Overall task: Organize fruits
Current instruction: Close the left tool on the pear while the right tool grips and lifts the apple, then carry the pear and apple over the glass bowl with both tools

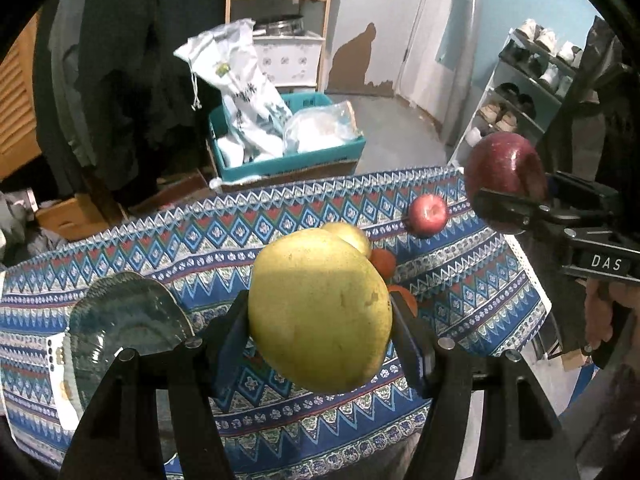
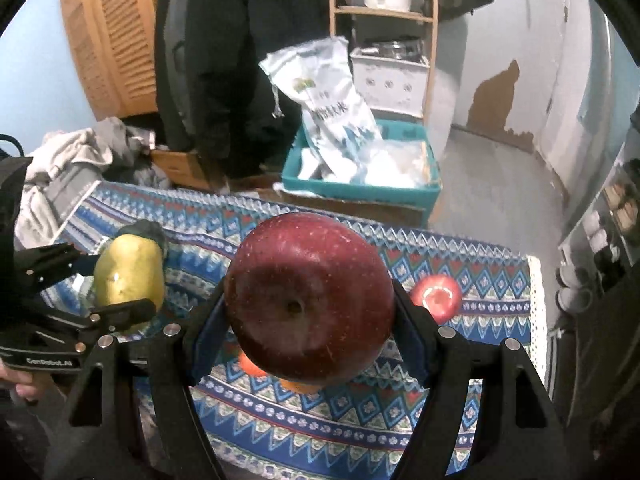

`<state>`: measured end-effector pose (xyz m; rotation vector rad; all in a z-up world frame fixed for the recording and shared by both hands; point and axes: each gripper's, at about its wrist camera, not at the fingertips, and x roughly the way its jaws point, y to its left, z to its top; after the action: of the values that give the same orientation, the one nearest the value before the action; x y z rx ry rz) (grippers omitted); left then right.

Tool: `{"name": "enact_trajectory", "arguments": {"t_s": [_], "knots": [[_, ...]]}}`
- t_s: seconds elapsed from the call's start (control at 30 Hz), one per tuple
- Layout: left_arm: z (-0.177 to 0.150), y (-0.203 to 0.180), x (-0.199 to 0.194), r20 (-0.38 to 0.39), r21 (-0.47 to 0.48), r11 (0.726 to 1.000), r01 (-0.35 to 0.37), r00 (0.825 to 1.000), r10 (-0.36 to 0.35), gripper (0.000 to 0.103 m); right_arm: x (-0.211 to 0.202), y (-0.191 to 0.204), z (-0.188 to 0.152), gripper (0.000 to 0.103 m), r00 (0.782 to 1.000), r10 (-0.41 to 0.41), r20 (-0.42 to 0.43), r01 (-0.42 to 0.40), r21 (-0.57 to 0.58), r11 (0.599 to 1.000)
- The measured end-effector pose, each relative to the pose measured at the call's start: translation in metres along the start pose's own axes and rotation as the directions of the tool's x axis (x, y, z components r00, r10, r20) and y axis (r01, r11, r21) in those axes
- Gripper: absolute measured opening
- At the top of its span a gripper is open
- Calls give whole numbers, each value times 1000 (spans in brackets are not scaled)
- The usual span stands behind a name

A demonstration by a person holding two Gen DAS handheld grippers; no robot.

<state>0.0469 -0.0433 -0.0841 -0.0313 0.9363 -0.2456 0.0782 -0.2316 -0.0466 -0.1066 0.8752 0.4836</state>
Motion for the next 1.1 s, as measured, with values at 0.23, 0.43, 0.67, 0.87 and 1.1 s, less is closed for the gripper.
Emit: {"name": "enact_trajectory", "arguments": {"t_s": [0.23, 0.43, 0.67, 0.87, 1.1], "knots": [[2, 4, -20, 34, -5, 1000, 3, 999, -3, 67, -10, 16, 8, 74, 999, 40, 27, -40, -18, 999], [1, 12, -34, 47, -34, 999, 7, 999, -6, 67, -10, 30, 16, 74, 997, 69, 37, -68, -31, 997], [-1, 28, -48, 77, -59, 998, -14, 997, 19, 67, -5, 52, 25, 74, 994, 104, 36, -101, -58, 993], [-5, 48, -56, 81, -97, 995, -21, 996, 29, 67, 6, 75, 33, 74, 991, 131, 17, -129, -84, 988], [-14, 76, -63, 83, -153, 988, -35, 995, 48, 67, 22, 105, 40, 74, 986, 169, -15, -169, -112, 979]]}}
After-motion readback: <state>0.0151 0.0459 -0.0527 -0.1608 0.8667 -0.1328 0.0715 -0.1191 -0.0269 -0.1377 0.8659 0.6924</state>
